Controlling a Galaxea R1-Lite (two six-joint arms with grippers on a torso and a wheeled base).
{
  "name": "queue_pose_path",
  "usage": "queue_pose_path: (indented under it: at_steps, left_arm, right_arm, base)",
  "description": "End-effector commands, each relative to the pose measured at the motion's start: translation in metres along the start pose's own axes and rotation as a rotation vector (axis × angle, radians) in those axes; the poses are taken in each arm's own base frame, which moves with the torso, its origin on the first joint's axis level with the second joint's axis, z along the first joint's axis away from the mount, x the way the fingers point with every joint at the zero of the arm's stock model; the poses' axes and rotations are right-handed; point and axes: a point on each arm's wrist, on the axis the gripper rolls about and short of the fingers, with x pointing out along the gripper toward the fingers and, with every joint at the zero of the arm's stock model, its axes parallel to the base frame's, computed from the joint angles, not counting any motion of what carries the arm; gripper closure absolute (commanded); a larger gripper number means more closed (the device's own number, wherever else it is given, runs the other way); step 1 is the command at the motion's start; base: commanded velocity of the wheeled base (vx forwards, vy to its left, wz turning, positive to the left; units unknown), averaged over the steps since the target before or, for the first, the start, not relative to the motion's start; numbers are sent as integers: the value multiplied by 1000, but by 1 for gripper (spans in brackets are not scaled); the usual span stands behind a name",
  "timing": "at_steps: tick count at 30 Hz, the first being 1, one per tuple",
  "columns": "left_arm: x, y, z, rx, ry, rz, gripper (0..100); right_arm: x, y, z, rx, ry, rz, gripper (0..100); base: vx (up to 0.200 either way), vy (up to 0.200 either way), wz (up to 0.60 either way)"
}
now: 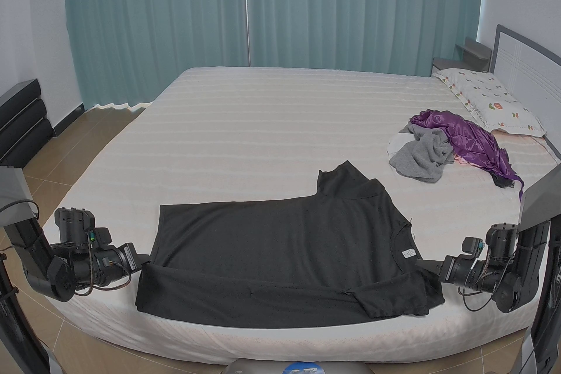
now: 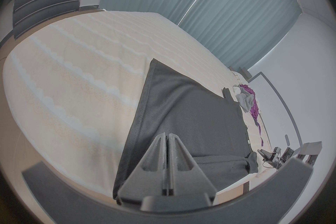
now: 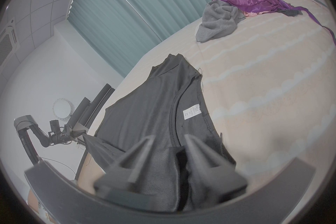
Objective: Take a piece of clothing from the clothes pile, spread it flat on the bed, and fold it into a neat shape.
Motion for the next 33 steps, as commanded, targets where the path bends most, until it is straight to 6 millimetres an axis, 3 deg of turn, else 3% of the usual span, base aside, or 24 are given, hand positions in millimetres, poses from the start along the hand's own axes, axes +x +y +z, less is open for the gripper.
queue_pose_path:
  at_steps: [1,9,10,23,27,33]
  left_arm:
    - [1,0,0,-2,0,0,100]
    - [2,0,0,-5,4,-1,100]
    - [2,0,0,-6,4,-1,100]
    - [3,1,-1,-7,10,2,100]
    - [1,2,-2,-6,10,5,100]
    - [-2,3,-3,-10,10,12,100]
  right_arm:
    - [11,-5,-6,-9,26,12,0]
    - [34,-10,-11,-75,42,38,0]
    - [34,-10,-11,-77,44,39,100]
    - [30,-21,-16,-134,55,8,100]
    - [24,-15,-8,-135,30,18,100]
    - [-2,3,5,-88,-2,83,100]
  base:
    - [0,0,0]
    - [0,0,0]
    - [0,0,0]
    - [0,0,0]
    - [0,0,0]
    - [0,0,0]
